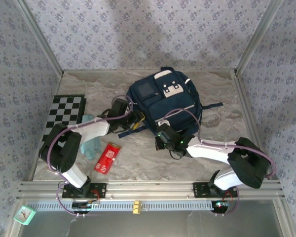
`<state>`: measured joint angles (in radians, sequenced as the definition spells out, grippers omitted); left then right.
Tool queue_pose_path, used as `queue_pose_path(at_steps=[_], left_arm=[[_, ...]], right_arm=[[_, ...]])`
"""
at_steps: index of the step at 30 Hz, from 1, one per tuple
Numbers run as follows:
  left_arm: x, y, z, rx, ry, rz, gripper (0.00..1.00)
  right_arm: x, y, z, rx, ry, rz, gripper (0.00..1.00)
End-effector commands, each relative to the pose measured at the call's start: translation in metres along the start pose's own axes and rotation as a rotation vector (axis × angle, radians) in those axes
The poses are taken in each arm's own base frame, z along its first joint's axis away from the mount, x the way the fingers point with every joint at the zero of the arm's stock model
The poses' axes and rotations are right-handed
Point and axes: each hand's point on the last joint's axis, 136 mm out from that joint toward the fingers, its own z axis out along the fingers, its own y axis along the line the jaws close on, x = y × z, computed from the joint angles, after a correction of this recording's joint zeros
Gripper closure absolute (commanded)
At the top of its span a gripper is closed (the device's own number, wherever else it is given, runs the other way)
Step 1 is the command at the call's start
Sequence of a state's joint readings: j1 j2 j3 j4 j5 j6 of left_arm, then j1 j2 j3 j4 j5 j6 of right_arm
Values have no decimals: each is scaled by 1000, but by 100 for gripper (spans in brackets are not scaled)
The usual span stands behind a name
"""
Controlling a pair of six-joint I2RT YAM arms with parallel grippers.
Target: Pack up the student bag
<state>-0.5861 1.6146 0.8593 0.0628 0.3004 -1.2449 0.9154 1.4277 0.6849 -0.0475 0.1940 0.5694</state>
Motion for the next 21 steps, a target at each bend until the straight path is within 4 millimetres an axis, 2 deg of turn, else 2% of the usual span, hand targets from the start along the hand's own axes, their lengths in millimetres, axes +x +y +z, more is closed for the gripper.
queue_pose_path(at_steps=[1,5,11,13,20,21], left_arm=[[12,-5,2,33,-44,-114,47],[30,-5,21,51,-29,-189,47],[30,-22,42,101,-45,-164,53],[31,-22,46,98,-51,-153,61],[19,-12,43,45,-97,-112,100],[16,-11,42,39,-104,-106,100]], right_arm=[[-7,4,-2,24,15,20,100],[-10,8,-2,19,11,1,100],[-6,8,-2,29,38,-14,100],[-2,6,-2,36,52,-13,100],[13,-9,-10,93,103,7,100],[15,-12,-12,103,109,6,100]])
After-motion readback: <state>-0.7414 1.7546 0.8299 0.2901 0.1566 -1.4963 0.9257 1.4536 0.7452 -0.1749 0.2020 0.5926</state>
